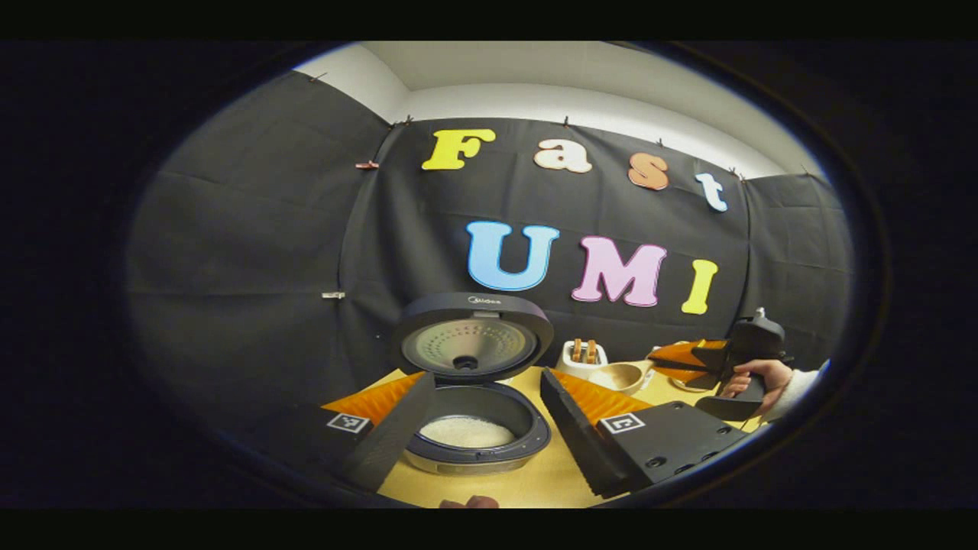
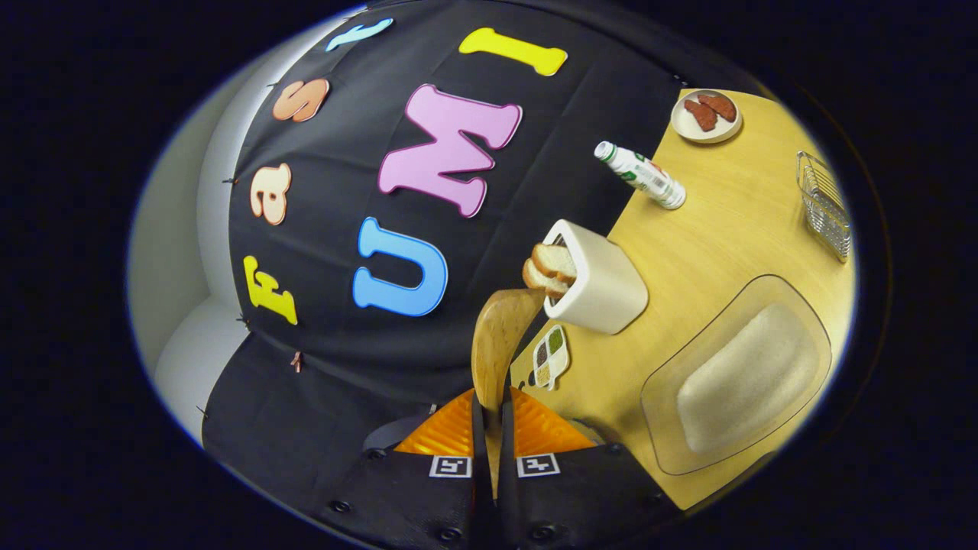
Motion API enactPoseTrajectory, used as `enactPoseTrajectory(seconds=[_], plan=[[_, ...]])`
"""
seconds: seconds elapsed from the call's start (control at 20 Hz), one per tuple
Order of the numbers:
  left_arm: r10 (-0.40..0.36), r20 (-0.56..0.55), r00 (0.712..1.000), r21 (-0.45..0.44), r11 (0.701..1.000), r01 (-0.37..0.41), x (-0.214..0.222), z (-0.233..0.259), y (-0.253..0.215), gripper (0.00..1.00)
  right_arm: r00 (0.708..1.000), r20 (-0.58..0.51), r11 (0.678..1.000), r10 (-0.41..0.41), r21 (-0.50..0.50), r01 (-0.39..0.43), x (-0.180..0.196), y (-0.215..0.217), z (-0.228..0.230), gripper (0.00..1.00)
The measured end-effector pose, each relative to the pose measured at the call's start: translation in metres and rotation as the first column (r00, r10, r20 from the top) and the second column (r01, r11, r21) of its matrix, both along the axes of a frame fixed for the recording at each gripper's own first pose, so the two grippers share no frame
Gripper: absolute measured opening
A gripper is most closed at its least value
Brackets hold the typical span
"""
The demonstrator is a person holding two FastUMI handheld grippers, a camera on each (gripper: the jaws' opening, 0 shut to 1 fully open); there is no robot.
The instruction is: Close the left gripper, press the button to open the rice cooker; take a wooden spoon from the chopstick holder with the right hand, scoop a spoonful of rice and pour it into the rice cooker, then put the wooden spoon back into the chopstick holder.
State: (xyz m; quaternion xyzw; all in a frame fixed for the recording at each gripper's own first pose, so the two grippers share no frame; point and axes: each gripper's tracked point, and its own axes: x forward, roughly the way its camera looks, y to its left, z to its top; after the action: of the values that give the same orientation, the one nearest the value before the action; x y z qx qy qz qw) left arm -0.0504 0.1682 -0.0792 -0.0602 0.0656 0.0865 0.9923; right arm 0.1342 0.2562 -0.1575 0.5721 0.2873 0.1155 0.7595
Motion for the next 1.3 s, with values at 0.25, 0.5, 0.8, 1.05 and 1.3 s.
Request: enactPoseTrajectory(seconds=[0.25,0.5,0.8,1.05,1.3], plan=[[0.026,-0.002,1.0,-0.012,1.0,-0.026,-0.005,-0.002,0.007,0.96,0.995,0.033,0.994,0.096,-0.054,-0.094,-0.007,0.063,0.015,0.07],[0.045,-0.007,0.999,-0.024,0.999,-0.045,-0.007,-0.005,0.014,0.98,0.987,0.073,0.98,0.146,-0.15,-0.133,-0.007,0.105,0.016,0.07],[0.062,-0.014,0.998,-0.04,0.997,-0.062,-0.001,-0.012,0.024,0.94,0.929,0.218,0.88,0.3,-0.438,-0.182,-0.013,0.142,0.026,0.07],[0.072,-0.02,0.997,-0.042,0.996,-0.072,0.001,-0.018,0.034,0.9,0.848,0.31,0.799,0.43,-0.568,-0.198,-0.026,0.174,0.038,0.07],[0.09,-0.025,0.996,-0.058,0.994,-0.091,0.001,-0.023,0.042,0.9,0.785,0.353,0.742,0.51,-0.642,-0.193,-0.037,0.189,0.037,0.07]])
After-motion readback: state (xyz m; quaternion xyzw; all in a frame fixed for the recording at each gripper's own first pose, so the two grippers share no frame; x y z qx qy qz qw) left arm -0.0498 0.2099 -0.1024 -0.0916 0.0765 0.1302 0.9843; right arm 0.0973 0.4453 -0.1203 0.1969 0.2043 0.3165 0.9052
